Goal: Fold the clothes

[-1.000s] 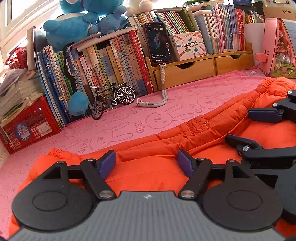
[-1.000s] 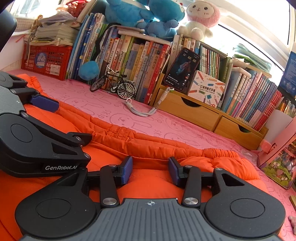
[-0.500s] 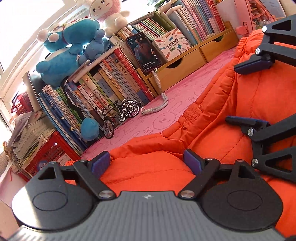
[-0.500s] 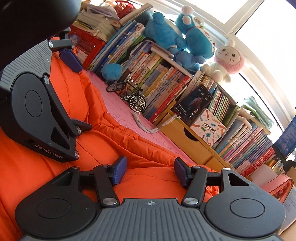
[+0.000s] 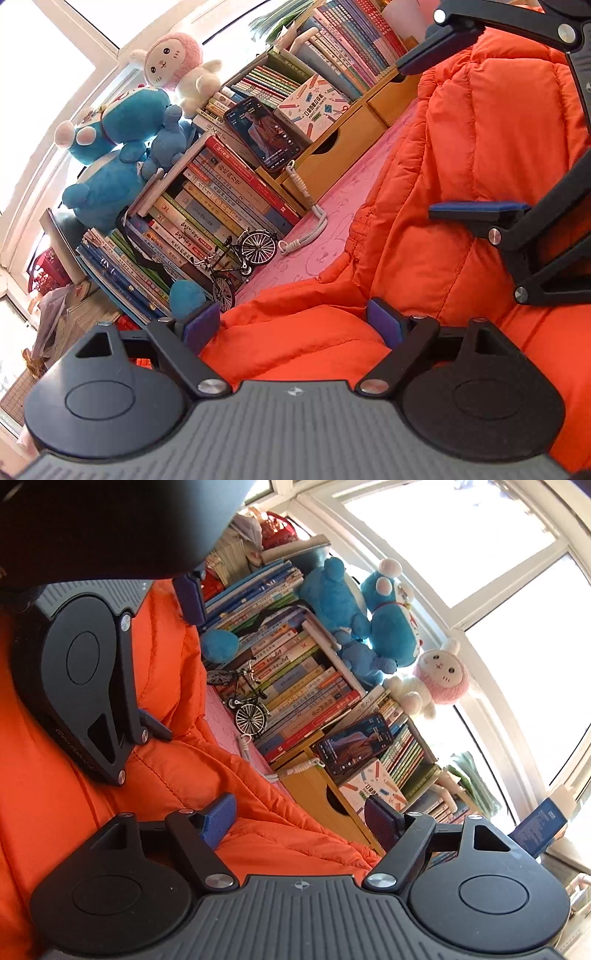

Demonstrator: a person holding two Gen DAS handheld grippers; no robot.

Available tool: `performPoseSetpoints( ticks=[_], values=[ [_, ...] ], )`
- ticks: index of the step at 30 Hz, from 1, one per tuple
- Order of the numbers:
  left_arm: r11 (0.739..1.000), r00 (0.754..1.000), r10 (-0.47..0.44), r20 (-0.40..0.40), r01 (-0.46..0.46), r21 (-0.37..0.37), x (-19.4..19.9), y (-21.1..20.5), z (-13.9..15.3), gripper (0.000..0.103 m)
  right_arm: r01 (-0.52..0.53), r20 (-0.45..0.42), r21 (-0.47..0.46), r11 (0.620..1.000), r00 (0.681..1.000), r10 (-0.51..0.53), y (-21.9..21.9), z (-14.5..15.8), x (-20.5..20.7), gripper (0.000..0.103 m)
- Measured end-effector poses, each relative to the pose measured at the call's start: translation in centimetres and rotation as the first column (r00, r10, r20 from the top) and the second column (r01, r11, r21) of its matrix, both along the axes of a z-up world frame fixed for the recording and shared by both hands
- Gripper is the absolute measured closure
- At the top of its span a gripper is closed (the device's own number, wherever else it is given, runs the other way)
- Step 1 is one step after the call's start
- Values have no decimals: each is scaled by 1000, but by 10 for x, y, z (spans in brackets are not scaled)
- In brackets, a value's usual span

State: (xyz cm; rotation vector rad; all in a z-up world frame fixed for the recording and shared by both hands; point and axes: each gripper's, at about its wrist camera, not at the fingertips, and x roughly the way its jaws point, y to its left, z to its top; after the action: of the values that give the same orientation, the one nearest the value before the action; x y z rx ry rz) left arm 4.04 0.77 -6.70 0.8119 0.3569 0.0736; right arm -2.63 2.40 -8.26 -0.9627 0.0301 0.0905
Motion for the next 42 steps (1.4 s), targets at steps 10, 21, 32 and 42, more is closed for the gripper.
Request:
performPoseSetpoints(
  ticks=[10,21,32,42],
  values=[
    [997,997,-47,55,44,63,-6,5,0,9,-17,42,-97,995,999,21,-4,-5,0,25],
    [1000,996,-21,92,22,-8,-9,29,4,2,38,-3,14,999,999,-38,-24,-1,4,25],
    [998,993,35,110,-30,-53,-12,55,6,0,123,45,8,992,991,-123,-62,-8,5,25],
    [994,991,73,111,-64,-87,-17,72,5,0,247,-11,67,967,969,-247,-95,-13,7,27]
  ],
)
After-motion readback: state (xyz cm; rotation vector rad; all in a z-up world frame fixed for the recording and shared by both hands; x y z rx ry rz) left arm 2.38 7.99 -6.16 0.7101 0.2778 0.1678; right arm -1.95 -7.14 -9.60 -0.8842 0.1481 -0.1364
